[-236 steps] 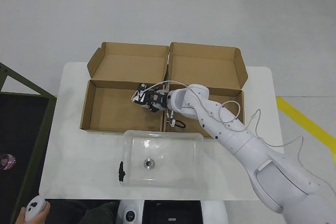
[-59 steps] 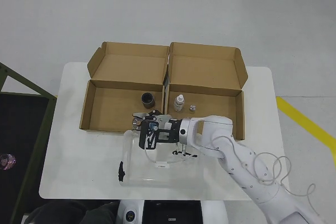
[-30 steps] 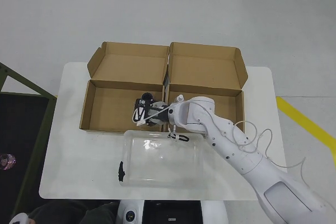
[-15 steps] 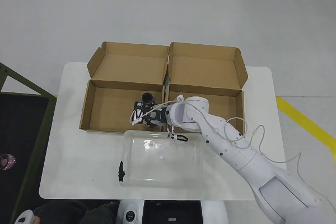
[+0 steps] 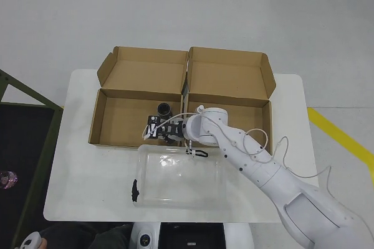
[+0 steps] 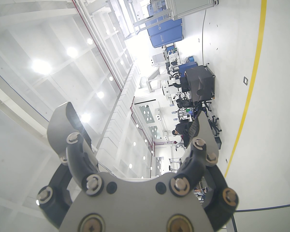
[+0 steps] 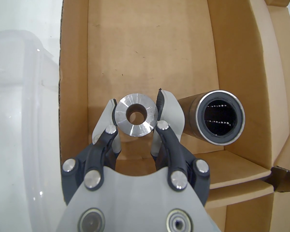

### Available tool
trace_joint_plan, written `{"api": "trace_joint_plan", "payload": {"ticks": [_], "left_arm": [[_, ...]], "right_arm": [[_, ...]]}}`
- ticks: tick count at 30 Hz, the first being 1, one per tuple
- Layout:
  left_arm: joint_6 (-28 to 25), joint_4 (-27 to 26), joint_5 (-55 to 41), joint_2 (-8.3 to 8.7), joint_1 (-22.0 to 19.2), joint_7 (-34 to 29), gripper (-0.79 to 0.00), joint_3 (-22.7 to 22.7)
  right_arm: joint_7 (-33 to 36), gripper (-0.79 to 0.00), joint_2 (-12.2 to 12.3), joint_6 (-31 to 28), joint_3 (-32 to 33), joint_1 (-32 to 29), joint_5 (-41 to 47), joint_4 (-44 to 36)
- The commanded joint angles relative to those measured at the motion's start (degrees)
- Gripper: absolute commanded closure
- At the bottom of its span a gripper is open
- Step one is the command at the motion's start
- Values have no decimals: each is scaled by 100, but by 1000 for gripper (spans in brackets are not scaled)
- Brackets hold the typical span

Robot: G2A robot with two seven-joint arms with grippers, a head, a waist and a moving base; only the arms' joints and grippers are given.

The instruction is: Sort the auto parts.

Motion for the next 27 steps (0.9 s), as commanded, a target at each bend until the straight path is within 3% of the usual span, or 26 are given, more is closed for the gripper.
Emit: {"api": "trace_joint_plan", "payload": {"ticks": [1, 8, 13, 27], "left_arm": [[0, 0, 0, 0, 0, 0, -785, 0], [0, 0, 0, 0, 0, 0, -785, 0], [0, 0, 0, 0, 0, 0, -785, 0], [0, 0, 0, 0, 0, 0, -785, 0]], "right_arm": [[14, -157, -20, 0, -15, 21, -15, 45], [57, -292, -82, -14, -41, 73, -65, 159], [74, -345, -110, -47, -34, 92, -95, 203], [-55, -332, -16, -297, 376, -20, -27, -579]]}}
